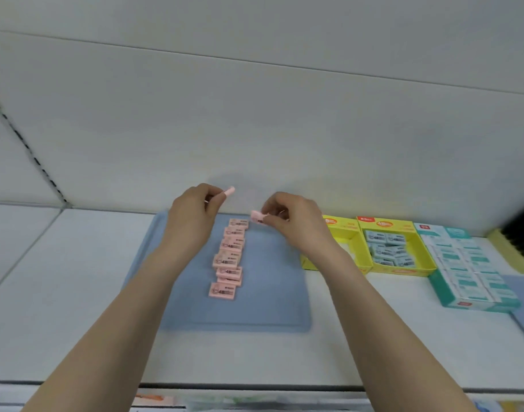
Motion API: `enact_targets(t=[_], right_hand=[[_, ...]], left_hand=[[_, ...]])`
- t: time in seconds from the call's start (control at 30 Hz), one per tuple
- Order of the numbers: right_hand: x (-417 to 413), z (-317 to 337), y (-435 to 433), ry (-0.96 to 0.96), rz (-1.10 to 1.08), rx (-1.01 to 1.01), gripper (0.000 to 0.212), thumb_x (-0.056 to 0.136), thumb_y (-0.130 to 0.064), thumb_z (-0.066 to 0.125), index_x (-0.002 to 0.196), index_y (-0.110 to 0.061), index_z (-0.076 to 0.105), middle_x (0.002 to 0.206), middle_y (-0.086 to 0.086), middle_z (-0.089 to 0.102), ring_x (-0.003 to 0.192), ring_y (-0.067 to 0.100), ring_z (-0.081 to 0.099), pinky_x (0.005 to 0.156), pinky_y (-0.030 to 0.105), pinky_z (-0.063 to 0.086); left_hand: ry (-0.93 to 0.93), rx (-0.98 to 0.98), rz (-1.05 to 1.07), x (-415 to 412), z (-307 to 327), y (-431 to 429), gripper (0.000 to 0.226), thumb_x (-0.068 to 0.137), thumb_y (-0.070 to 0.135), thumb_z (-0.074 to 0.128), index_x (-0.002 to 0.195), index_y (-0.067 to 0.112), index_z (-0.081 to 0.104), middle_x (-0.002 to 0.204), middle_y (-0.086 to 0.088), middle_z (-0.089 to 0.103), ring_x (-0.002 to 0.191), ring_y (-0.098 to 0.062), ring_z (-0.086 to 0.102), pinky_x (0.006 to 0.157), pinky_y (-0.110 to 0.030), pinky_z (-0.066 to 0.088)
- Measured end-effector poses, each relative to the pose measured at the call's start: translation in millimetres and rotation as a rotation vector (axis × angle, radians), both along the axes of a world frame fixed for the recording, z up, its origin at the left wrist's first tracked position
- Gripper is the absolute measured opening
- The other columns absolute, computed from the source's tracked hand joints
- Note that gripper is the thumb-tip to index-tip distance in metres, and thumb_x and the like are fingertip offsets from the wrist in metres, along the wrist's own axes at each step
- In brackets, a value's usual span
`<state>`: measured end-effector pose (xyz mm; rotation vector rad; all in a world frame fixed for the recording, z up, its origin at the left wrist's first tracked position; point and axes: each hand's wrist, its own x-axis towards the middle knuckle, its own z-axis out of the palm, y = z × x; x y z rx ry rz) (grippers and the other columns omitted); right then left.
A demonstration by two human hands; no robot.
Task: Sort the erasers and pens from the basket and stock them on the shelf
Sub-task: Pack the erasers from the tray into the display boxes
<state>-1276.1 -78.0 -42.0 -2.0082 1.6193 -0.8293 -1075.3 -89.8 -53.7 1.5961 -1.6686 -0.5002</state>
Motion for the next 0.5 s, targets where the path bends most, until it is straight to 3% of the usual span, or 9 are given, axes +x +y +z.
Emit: enact_targets(t=[0.1, 0.17, 0.27, 0.4, 0.5], right_hand=[[-62, 14, 9, -0.119, -0.162, 0.032, 0.007, 0.078, -0.026, 0.074, 0.078, -0.022, 0.069, 0.074, -0.004, 0.069, 0.063, 0.009, 0.062, 0.062, 0.024, 0.049], [-97, 17, 16, -0.031, -0.177, 0.128, 0.009, 0.079, -0.014, 0.071, 0.078, -0.024, 0.071, 0.074, -0.003, 0.07, 0.063, 0.01, 0.062, 0.062, 0.026, 0.051], [-107, 9, 20, 0.038, -0.102, 0.261, 0.021, 0.081, -0.002, 0.067, 0.078, -0.022, 0.072, 0.076, 0.003, 0.071, 0.063, 0.012, 0.061, 0.057, 0.021, 0.051], [-87, -13, 18, 0.08, -0.055, 0.169, 0.022, 0.082, -0.005, 0.067, 0.08, -0.025, 0.074, 0.078, -0.003, 0.071, 0.065, 0.01, 0.06, 0.064, 0.027, 0.049], [-80, -25, 19, 0.284, -0.027, 0.1, 0.018, 0.084, -0.011, 0.068, 0.097, -0.02, 0.077, 0.092, -0.003, 0.069, 0.084, 0.016, 0.061, 0.068, 0.023, 0.034]], left_hand=[[-0.015, 0.022, -0.158, -26, 5, 5, 0.019, 0.095, 0.034, 0.056, 0.1, 0.018, 0.065, 0.087, 0.004, 0.066, 0.08, -0.015, 0.061, 0.075, -0.032, 0.047], [-0.068, 0.053, -0.291, -48, 4, 8, 0.018, 0.094, 0.034, 0.059, 0.1, 0.019, 0.066, 0.086, 0.006, 0.066, 0.08, -0.012, 0.06, 0.073, -0.028, 0.045], [-0.18, 0.098, -0.383, -76, -3, 10, 0.016, 0.093, 0.028, 0.06, 0.103, 0.018, 0.067, 0.096, 0.001, 0.068, 0.092, -0.018, 0.061, 0.082, -0.034, 0.046], [-0.301, 0.107, -0.357, -90, -12, 13, 0.017, 0.095, 0.03, 0.056, 0.107, 0.022, 0.066, 0.1, 0.001, 0.065, 0.097, -0.019, 0.057, 0.071, -0.029, 0.033], [-0.311, 0.098, -0.331, -90, -12, 12, 0.017, 0.095, 0.03, 0.057, 0.106, 0.022, 0.066, 0.099, 0.0, 0.065, 0.095, -0.019, 0.057, 0.068, -0.027, 0.028]])
